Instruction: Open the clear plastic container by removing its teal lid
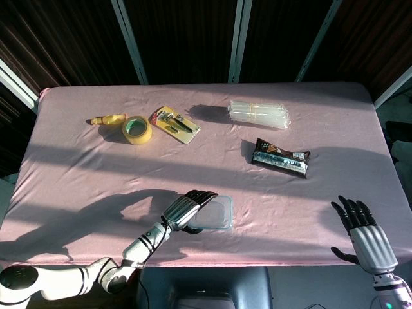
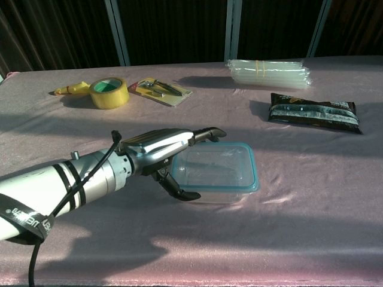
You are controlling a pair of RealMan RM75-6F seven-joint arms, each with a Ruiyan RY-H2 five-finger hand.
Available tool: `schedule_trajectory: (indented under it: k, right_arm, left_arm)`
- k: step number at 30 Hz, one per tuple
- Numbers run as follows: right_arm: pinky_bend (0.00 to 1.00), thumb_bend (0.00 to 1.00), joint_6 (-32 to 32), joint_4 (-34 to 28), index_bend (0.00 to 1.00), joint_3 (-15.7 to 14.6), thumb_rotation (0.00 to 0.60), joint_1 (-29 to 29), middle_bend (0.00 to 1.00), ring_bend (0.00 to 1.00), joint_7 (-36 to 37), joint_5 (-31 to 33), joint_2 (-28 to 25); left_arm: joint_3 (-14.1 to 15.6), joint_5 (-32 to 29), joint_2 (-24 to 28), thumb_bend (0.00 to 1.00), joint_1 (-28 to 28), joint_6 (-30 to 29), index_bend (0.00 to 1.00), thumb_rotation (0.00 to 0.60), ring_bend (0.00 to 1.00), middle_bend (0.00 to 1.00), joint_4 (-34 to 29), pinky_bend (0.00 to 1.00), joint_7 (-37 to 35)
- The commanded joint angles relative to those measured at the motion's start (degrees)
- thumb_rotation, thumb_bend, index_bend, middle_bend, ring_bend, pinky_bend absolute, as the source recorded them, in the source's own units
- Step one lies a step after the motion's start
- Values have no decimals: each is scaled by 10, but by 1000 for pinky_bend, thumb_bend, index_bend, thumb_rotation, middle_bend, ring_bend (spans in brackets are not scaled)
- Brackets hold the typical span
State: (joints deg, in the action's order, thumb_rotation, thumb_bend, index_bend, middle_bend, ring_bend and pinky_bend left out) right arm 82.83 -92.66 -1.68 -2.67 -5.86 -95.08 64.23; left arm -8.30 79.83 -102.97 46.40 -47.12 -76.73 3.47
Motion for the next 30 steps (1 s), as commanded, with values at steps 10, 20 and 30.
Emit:
schedule_trajectory:
  k: [10, 20, 30]
  right_arm:
    - [0, 243, -79, 85, 357, 26, 600, -122, 19, 0, 71, -66, 84]
    - [0, 243, -118, 163, 424, 11, 600, -193, 35, 0, 142, -103, 149]
    - [0, 272, -119, 196, 517, -9, 600, -230, 70, 0, 156, -129, 212]
  left_arm:
    - [8, 32, -40, 253, 6, -45, 0, 600, 241, 267, 30, 309, -10]
    - [15, 31, -50, 255, 14, -41, 0, 600, 200, 254, 48, 269, -3]
    - [15, 18, -54, 257, 15, -35, 0, 600, 204, 259, 50, 271, 9]
